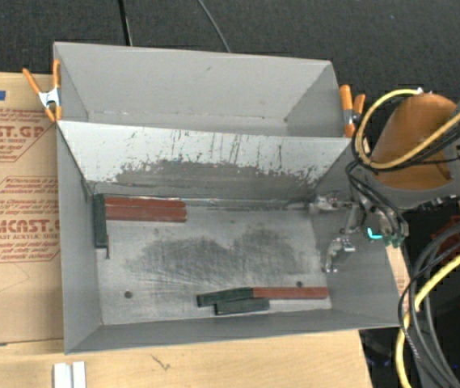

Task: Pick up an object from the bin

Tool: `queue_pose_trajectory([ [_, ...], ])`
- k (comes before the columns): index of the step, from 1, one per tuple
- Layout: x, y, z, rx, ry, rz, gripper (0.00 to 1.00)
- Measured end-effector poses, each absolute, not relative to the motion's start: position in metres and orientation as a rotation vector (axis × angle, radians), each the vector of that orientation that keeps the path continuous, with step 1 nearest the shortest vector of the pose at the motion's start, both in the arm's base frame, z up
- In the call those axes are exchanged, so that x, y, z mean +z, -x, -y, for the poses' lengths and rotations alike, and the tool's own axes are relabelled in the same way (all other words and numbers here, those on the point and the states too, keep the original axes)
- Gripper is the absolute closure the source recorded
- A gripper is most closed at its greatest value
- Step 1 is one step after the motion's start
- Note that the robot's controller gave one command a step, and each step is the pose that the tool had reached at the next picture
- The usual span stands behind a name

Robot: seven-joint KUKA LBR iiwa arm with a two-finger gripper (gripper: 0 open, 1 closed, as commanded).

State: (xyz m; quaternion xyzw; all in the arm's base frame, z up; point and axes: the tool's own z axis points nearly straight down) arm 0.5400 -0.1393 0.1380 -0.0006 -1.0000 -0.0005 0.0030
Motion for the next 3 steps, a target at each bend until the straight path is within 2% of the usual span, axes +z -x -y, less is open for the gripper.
queue_pose_trajectory([
  [1, 0.142, -0.542, 0.139, 0.001, -0.001, 3.143, 0.0],
  [2, 0.081, -0.502, 0.067, 0.0, 0.014, 3.143, 0.0],
  [3, 0.095, -0.513, 0.045, 0.0, -0.102, 3.138, 0.0],
])
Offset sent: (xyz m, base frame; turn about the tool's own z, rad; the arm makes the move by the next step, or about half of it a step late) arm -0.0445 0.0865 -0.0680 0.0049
